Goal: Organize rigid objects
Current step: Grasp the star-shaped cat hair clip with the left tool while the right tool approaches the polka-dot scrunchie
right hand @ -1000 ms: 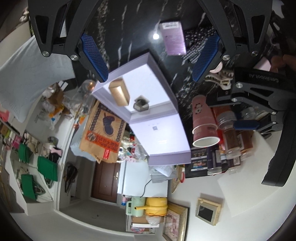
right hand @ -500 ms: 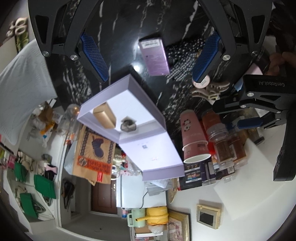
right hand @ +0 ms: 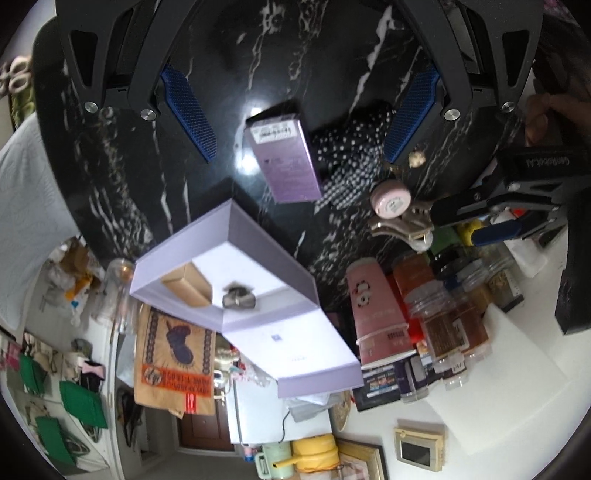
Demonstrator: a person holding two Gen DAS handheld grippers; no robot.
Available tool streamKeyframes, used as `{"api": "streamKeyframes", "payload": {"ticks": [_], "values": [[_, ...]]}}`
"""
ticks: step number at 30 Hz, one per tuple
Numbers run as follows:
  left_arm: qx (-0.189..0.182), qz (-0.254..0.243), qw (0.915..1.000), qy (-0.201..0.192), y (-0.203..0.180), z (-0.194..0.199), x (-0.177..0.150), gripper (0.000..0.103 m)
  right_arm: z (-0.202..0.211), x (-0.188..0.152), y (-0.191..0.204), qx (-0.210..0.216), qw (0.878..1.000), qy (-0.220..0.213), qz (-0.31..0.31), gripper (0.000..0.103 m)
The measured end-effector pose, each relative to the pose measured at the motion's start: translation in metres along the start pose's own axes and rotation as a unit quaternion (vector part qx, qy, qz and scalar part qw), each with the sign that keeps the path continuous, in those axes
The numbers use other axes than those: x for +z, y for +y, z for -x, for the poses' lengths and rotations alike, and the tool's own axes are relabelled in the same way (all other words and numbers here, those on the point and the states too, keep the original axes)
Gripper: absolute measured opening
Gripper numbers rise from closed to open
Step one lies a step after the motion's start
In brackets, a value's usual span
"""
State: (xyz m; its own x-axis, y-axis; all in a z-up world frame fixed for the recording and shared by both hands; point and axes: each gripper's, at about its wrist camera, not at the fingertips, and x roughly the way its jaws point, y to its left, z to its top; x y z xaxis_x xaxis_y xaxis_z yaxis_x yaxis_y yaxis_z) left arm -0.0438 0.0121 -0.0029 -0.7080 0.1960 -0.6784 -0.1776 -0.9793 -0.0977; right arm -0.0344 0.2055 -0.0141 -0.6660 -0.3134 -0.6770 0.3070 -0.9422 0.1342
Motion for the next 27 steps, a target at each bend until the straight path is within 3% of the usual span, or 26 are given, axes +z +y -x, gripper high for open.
{"api": "streamKeyframes", "payload": {"ticks": [10, 13, 15, 21, 27], "values": [[-0.035, 0.036, 0.9970, 0.060, 0.006, -0.032, -0.038, 0.101, -0.011, -0.018, 0.001, -0.002, 1.000, 0.019, -0.005, 0.093], [-0.045, 0.051, 0.9950, 0.073, 0.009, -0.040, -0.046, 0.094, -0.014, -0.020, 0.000, 0.003, 1.000, 0.027, -0.012, 0.093], [-0.040, 0.050, 0.9946, 0.081, 0.009, -0.046, -0.049, 0.084, -0.017, -0.022, 0.001, -0.002, 0.999, 0.030, -0.012, 0.093], [-0.073, 0.064, 0.9910, 0.093, 0.010, -0.056, -0.053, 0.083, -0.021, -0.025, 0.001, -0.011, 0.999, 0.035, -0.009, 0.093], [-0.084, 0.069, 0.9907, 0.082, 0.010, -0.059, -0.050, 0.083, -0.024, -0.024, -0.002, -0.009, 0.999, 0.037, -0.017, 0.093]]}}
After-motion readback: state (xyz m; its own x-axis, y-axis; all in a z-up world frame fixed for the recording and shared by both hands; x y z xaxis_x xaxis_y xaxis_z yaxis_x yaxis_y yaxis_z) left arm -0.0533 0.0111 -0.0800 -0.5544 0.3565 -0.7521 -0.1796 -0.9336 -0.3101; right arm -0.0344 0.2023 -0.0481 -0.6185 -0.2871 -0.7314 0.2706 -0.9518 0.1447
